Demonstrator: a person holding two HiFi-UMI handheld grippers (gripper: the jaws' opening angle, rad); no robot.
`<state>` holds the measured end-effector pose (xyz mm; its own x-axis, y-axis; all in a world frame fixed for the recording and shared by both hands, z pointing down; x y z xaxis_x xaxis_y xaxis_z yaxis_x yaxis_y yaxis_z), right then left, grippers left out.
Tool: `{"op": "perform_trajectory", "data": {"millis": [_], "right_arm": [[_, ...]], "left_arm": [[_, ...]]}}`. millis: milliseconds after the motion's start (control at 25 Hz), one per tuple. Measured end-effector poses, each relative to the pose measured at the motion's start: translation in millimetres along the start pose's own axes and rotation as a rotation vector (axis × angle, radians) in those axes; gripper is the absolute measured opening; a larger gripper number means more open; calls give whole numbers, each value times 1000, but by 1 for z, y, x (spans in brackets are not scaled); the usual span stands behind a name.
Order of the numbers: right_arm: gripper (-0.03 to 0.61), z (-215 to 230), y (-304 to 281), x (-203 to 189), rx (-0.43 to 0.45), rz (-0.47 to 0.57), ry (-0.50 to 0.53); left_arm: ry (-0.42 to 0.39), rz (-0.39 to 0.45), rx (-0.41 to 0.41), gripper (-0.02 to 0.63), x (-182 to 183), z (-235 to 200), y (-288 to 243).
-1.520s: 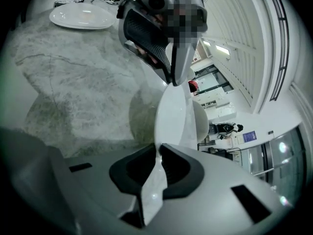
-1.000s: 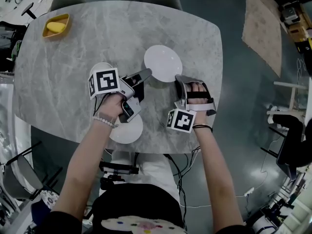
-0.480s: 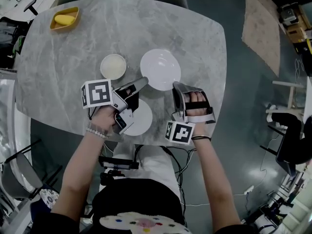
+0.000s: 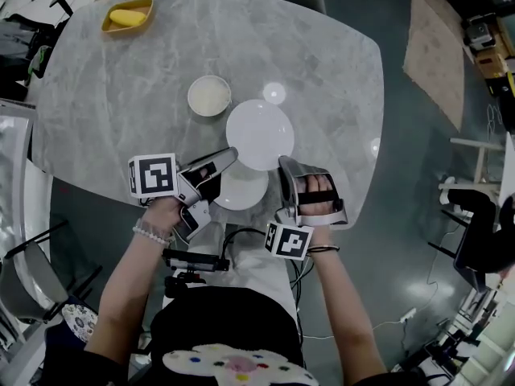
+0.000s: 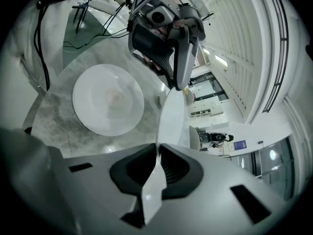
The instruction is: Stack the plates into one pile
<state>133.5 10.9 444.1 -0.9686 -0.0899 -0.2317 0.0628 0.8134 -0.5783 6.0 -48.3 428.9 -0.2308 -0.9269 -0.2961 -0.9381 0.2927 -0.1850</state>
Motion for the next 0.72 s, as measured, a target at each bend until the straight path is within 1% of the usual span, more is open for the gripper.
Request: {"op": "perform_trajectory", "data": {"millis": [120, 200, 240, 360, 600, 720], "right_arm": [[32, -14, 11, 11, 18, 7, 23], [32, -22, 17, 18, 28, 10, 39], [32, -26, 20, 21, 33, 11, 48], [32, -37, 27, 26, 50, 13, 72], [32, -60, 35, 32, 96, 5, 107], [32, -71, 41, 36, 117, 6, 124]], "left_arm": [[17, -6, 4, 32, -13, -5, 17], [60, 5, -13, 32, -22, -4, 26], [63, 3, -9, 32, -25, -6, 31], [22, -22, 31, 32, -35, -15, 44], [52, -49, 38, 32, -54, -28, 56], [62, -78, 46, 34, -64, -33, 63]]}}
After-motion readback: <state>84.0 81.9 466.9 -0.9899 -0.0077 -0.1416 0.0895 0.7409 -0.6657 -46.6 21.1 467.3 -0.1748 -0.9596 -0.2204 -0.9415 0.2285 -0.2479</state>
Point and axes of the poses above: the fingertips, and each gripper's own axes: y backward along the fingers, z to its right, x out of its top, the point moved 5 cm from there along y, backward along the fingers, and after that the axes turned 11 degrees about -y, right-handed, at the moved point
